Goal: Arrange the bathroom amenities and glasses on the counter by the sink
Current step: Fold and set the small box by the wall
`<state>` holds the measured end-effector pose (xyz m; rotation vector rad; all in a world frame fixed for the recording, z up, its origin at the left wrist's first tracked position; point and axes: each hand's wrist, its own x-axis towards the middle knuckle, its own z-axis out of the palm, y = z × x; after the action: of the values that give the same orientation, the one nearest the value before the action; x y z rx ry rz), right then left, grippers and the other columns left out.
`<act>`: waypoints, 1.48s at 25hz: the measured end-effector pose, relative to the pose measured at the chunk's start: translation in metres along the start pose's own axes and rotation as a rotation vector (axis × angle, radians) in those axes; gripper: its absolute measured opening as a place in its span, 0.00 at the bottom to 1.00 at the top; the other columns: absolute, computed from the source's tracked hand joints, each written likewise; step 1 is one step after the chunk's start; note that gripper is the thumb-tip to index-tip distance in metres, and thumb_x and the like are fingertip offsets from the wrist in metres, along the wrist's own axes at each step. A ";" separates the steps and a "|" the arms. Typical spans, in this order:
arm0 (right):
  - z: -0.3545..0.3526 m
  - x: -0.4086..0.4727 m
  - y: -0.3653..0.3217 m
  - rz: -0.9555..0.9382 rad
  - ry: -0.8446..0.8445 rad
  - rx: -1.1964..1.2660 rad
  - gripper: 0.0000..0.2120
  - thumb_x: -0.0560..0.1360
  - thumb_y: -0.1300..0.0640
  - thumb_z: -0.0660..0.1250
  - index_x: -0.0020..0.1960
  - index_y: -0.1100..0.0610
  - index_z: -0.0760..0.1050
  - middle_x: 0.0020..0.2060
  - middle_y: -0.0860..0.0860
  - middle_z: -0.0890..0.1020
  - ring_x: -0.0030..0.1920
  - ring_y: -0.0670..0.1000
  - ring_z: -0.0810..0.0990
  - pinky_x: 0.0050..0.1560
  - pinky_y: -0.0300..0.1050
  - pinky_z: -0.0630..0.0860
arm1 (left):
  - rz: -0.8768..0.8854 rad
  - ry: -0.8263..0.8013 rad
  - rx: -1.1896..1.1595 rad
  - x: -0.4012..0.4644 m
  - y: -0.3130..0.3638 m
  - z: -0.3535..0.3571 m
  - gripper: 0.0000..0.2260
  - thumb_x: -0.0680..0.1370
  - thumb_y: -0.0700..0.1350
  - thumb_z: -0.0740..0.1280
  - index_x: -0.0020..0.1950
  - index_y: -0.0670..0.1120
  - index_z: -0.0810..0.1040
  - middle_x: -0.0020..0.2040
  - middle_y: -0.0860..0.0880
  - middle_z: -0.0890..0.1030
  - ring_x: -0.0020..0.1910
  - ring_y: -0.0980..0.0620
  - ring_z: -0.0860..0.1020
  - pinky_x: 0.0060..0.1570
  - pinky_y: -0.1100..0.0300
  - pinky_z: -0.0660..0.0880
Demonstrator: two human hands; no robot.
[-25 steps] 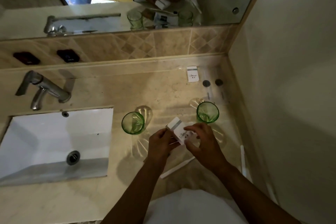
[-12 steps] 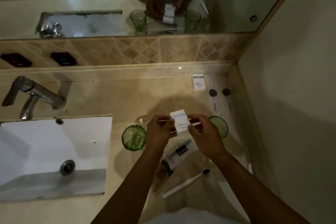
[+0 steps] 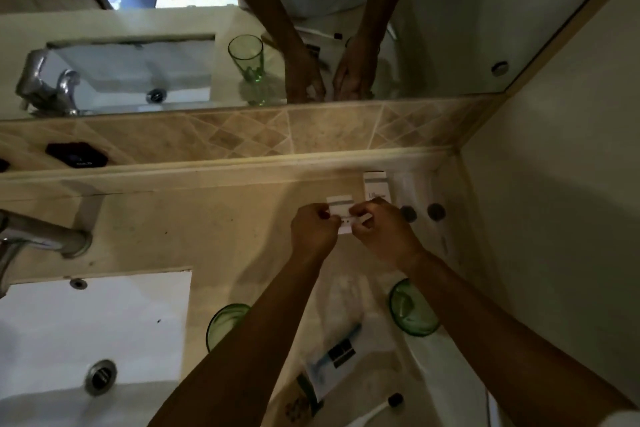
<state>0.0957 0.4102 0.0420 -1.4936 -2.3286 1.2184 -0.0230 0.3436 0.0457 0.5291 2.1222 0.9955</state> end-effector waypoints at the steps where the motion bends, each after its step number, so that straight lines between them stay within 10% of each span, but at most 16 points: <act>1: 0.000 0.007 0.002 -0.013 -0.016 -0.042 0.15 0.75 0.59 0.69 0.62 0.56 0.79 0.58 0.52 0.78 0.52 0.51 0.81 0.55 0.39 0.75 | 0.032 -0.010 0.034 0.006 0.001 0.002 0.12 0.77 0.39 0.70 0.60 0.41 0.82 0.47 0.48 0.82 0.48 0.50 0.81 0.52 0.59 0.76; 11: 0.014 0.039 0.039 -0.096 -0.083 -0.249 0.20 0.78 0.57 0.63 0.69 0.55 0.71 0.64 0.52 0.72 0.60 0.55 0.77 0.63 0.47 0.74 | 0.340 -0.089 0.497 0.031 -0.023 0.037 0.18 0.76 0.40 0.70 0.65 0.44 0.78 0.61 0.43 0.77 0.59 0.43 0.77 0.57 0.58 0.72; 17: -0.005 0.053 0.052 -0.009 0.085 -0.412 0.23 0.76 0.52 0.64 0.71 0.50 0.69 0.73 0.53 0.65 0.70 0.57 0.65 0.68 0.55 0.68 | 0.507 -0.172 0.909 0.036 -0.024 0.034 0.24 0.80 0.48 0.64 0.76 0.50 0.65 0.79 0.46 0.59 0.78 0.45 0.57 0.71 0.50 0.65; 37: 0.004 0.067 0.058 0.034 0.072 -0.350 0.30 0.73 0.58 0.70 0.72 0.48 0.64 0.77 0.50 0.52 0.74 0.56 0.57 0.68 0.56 0.71 | 0.572 -0.271 0.862 0.067 -0.021 0.045 0.25 0.82 0.50 0.62 0.79 0.55 0.60 0.82 0.51 0.51 0.81 0.48 0.49 0.77 0.53 0.55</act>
<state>0.1010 0.4731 -0.0207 -1.6506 -2.5754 0.7747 -0.0348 0.3942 -0.0196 1.6513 2.1066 0.1824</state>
